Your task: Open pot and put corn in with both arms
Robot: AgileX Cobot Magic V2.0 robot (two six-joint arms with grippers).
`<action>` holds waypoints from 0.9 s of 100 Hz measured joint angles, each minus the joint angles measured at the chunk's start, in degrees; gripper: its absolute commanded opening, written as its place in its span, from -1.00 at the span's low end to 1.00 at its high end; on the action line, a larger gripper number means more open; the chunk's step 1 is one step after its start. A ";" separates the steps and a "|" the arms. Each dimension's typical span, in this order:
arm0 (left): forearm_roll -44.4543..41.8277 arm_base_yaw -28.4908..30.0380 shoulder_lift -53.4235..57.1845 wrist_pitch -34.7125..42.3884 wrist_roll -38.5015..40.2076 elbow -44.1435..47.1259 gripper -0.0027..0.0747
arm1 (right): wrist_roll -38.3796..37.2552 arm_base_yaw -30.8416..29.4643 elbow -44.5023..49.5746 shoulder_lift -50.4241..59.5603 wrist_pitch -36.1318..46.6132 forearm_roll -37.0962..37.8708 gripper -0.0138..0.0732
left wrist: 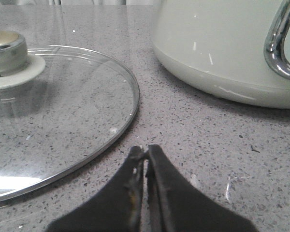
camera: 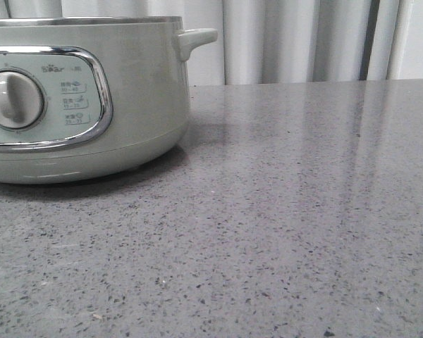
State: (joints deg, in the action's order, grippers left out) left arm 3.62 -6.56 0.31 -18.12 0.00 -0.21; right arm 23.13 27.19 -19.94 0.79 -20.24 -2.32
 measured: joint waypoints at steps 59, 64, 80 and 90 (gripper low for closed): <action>0.00 0.00 0.00 0.00 0.00 0.00 -0.98 | 0.00 -23.28 20.53 0.00 2.78 -0.84 -0.83; 0.00 0.00 0.00 0.00 0.00 0.00 -0.98 | 0.00 -23.28 20.53 0.00 1.67 -1.23 -0.83; 0.00 0.00 0.00 0.00 0.00 0.00 -0.98 | 0.00 -23.28 20.53 0.00 1.68 -1.32 -0.83; 0.00 0.00 0.00 0.00 0.00 0.00 -0.98 | 0.00 -23.28 20.53 0.00 1.55 -1.32 -0.83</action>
State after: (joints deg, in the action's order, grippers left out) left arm 3.62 -6.56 0.31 -18.12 0.00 -0.21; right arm 23.13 3.91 0.60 0.79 -18.69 -3.64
